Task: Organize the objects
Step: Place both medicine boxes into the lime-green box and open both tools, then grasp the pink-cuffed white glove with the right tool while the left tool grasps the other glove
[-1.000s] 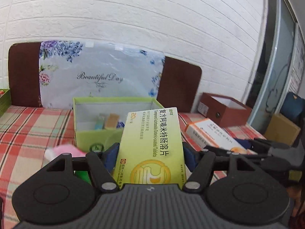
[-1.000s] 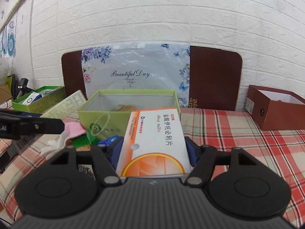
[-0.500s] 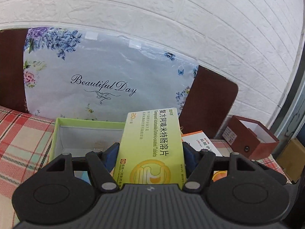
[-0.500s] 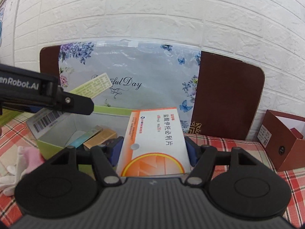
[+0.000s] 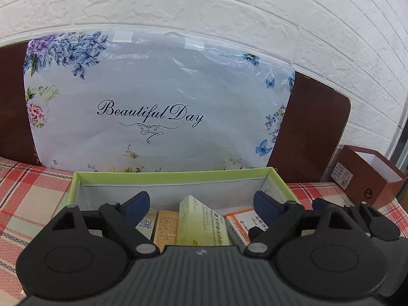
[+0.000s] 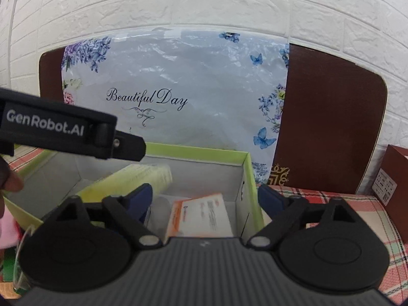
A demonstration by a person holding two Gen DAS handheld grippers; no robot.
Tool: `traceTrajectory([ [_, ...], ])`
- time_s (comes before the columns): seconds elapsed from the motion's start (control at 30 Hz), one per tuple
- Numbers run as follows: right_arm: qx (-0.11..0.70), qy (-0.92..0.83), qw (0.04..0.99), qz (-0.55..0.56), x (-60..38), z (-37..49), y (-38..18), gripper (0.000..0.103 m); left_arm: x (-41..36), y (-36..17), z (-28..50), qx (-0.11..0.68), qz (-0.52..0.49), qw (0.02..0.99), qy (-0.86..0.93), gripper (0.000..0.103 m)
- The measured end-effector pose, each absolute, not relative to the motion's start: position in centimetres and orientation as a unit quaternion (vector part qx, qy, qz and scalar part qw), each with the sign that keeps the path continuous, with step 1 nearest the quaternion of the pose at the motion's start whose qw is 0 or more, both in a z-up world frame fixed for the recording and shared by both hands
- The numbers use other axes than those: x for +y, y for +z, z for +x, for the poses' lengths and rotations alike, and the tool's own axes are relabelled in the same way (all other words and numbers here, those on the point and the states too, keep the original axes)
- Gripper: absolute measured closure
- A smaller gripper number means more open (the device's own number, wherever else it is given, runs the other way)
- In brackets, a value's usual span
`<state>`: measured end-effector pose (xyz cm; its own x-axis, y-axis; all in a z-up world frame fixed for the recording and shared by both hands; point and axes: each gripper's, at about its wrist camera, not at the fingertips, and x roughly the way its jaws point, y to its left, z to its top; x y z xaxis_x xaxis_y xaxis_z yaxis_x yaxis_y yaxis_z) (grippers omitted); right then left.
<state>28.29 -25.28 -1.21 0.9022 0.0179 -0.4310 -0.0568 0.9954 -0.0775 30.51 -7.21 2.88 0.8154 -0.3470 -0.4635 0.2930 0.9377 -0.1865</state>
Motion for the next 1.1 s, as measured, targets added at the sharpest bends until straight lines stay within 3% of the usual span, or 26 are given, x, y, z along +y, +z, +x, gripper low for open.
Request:
traceTrajectory([
  [0.1, 0.209, 0.017, 0.976, -0.048, -25.3, 27.0, -1.0, 0.000, -6.3, 3.6, 29.2, 0.246, -0.059, 0.954, -0.160, 0.011],
  [0.53, 0.173, -0.010, 0.985, -0.004, -25.4, 14.7, 5.2, 0.000, -1.6, 7.0, 16.6, 0.211, -0.079, 0.964, -0.141, 0.009],
  [0.77, 0.161, -0.004, 0.987, 0.007, -24.3, 7.2, 5.6, 0.000, 1.1, 4.1, 10.7, 0.240, -0.099, 0.956, -0.137, 0.009],
  [1.1, 0.218, 0.021, 0.975, 0.040, -22.0, 1.7, 0.3, 0.000, 4.3, -2.4, 6.3, 0.320, -0.101, 0.936, -0.108, 0.009],
])
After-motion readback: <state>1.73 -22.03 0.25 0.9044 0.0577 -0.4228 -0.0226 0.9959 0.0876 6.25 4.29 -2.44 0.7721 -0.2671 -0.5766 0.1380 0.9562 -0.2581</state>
